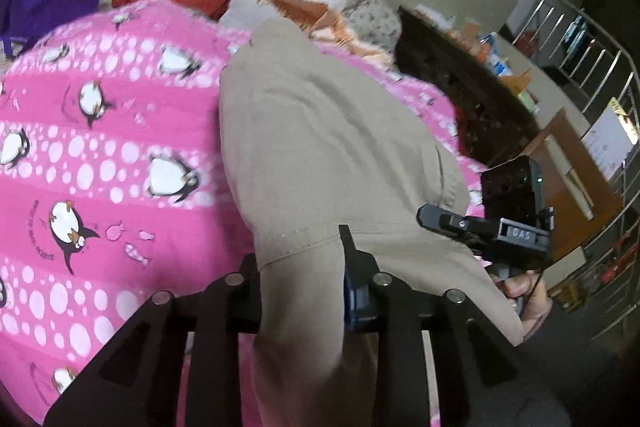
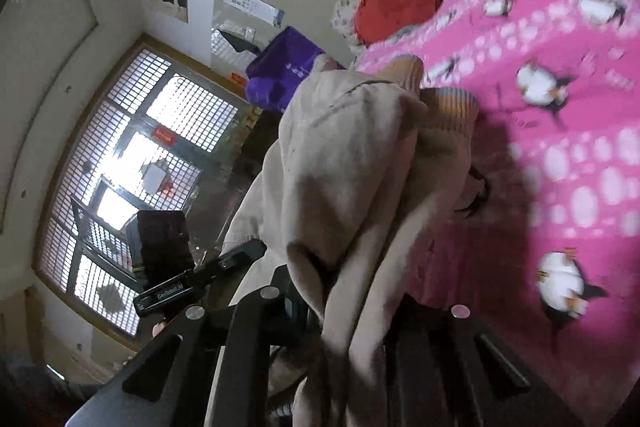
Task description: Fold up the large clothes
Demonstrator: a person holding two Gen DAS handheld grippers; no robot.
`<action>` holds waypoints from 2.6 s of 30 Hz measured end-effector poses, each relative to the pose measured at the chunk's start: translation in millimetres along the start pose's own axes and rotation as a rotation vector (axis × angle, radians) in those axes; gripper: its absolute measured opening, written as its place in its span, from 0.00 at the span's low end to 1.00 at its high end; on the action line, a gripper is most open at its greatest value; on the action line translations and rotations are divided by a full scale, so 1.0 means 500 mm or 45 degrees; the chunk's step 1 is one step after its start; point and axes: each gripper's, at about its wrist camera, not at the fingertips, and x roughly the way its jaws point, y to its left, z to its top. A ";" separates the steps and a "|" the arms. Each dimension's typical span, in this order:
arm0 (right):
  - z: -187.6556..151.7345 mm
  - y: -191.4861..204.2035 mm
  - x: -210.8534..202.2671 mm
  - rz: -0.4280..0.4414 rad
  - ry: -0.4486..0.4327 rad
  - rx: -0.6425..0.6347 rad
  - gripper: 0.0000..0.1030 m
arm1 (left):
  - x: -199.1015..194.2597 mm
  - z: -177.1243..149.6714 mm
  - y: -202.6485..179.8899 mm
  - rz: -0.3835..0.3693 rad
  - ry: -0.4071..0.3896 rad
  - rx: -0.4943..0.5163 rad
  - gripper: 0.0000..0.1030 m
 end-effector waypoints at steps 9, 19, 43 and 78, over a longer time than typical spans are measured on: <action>-0.012 -0.054 -0.062 -0.163 -0.052 0.166 0.39 | 0.046 -0.027 0.040 0.051 0.076 -0.094 0.47; -0.086 0.303 -0.006 -0.490 0.177 -0.664 0.31 | -0.125 -0.073 0.008 -0.007 -0.116 -0.100 0.47; -0.104 0.214 -0.064 -0.573 0.115 -0.380 0.09 | -0.087 -0.092 -0.074 -0.020 -0.022 0.022 0.29; -0.021 0.018 0.098 -0.828 -0.218 -0.020 0.18 | 0.276 0.164 -0.010 0.444 -0.067 0.037 0.56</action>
